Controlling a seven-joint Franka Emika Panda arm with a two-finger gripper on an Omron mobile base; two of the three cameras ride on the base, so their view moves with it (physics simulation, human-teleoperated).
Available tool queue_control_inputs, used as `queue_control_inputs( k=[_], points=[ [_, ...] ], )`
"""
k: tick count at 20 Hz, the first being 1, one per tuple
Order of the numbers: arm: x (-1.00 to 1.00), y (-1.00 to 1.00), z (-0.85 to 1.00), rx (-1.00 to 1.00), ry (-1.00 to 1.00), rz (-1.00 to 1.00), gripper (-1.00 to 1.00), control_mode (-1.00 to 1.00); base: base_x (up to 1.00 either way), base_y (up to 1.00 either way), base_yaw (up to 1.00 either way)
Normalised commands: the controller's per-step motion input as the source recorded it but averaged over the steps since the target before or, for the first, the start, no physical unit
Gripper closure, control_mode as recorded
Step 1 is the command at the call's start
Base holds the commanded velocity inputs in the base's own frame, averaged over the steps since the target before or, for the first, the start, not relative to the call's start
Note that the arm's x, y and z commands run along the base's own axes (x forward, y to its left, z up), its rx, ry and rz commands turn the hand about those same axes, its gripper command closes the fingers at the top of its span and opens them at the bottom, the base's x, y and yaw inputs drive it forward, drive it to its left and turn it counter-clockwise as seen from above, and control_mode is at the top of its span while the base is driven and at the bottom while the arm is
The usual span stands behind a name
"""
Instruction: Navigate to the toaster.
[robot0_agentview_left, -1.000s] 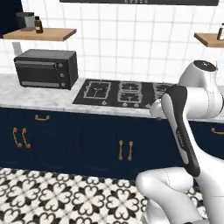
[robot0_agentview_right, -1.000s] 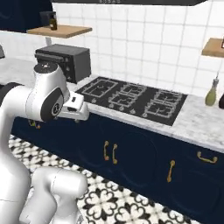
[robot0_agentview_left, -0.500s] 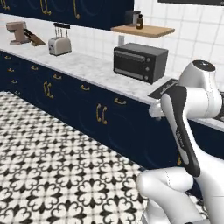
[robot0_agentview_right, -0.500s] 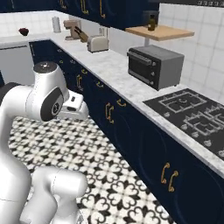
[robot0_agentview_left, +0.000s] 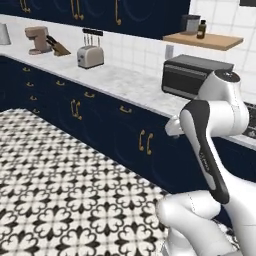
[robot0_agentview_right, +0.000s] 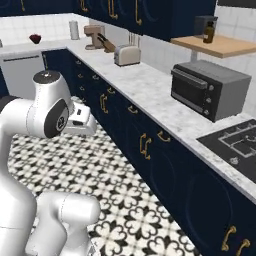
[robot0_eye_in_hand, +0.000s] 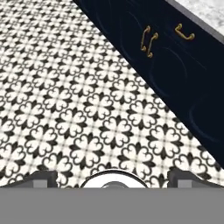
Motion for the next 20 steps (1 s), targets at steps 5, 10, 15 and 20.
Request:
queue_control_inputs(
  k=[5, 10, 15, 20],
  points=[
    [0.00, 0.00, 0.00, 0.00, 0.00, 0.00, -1.00, 1.00, 1.00, 0.97, -0.04],
    [0.00, 0.00, 0.00, 0.00, 0.00, 0.00, -1.00, 1.00, 1.00, 0.89, -0.03],
    [0.00, 0.00, 0.00, 0.00, 0.00, 0.00, -1.00, 1.00, 1.00, 0.77, -0.09],
    [0.00, 0.00, 0.00, 0.00, 0.00, 0.00, -1.00, 1.00, 1.00, 0.69, -0.10]
  ],
)
